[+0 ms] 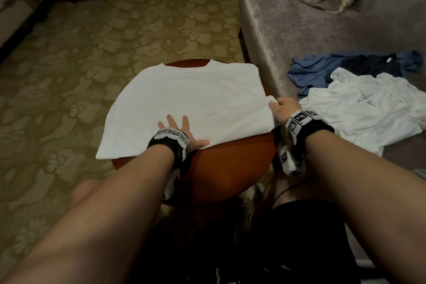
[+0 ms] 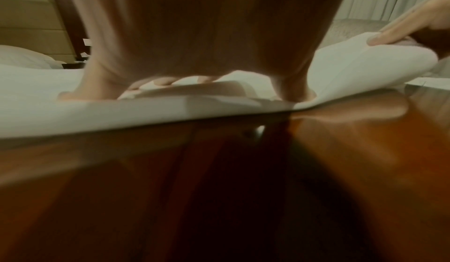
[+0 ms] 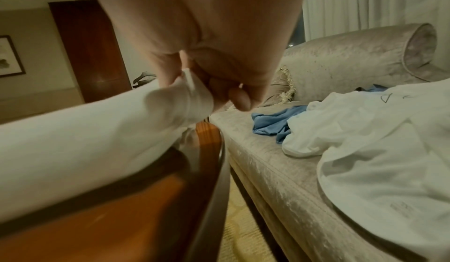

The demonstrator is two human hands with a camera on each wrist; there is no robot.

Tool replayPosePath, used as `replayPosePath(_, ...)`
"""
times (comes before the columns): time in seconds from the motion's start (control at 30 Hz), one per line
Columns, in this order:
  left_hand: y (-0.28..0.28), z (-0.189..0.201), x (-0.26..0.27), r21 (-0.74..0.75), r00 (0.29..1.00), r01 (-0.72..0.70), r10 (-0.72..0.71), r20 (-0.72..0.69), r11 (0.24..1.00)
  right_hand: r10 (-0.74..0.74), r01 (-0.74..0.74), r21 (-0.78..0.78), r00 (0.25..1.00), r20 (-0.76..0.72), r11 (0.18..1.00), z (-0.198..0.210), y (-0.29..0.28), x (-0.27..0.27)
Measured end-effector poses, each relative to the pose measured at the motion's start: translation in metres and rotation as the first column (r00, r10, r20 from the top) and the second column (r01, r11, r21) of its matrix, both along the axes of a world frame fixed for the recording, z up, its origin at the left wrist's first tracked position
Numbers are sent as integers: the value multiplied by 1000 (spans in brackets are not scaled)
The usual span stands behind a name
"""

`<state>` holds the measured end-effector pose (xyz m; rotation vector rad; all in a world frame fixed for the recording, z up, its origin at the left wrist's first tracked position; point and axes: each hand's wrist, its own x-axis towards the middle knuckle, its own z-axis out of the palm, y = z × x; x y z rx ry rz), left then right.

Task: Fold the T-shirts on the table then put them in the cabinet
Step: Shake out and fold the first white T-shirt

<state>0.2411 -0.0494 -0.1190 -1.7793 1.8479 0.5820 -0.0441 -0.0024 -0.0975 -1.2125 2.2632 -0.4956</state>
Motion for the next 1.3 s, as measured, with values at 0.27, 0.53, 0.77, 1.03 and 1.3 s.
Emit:
replayPosePath(0.27, -2, 4, 3, 10, 1000, 9, -9, -16, 1000, -195, 194, -21, 974, -116, 981, 10, -3, 2)
replayPosePath(0.53, -18, 31, 32, -193, 971, -172, 134, -195, 966, 62, -55, 35, 964, -259, 998, 19, -22, 60)
replayPosePath(0.77, -26, 28, 115, -160, 935, -345, 326, -137, 925, 561, -463, 343, 777, -286, 817, 15, -45, 139)
replayPosePath(1.03, -17, 16, 154, 14, 811, -512, 489, -322, 859, 599, -376, 603, 771, -218, 703, -20, -26, 154)
replayPosePath(1.3, -17, 32, 150, -2, 632, -670, 569, -526, 743, 584, -354, 614, 781, -220, 705, -19, -16, 144)
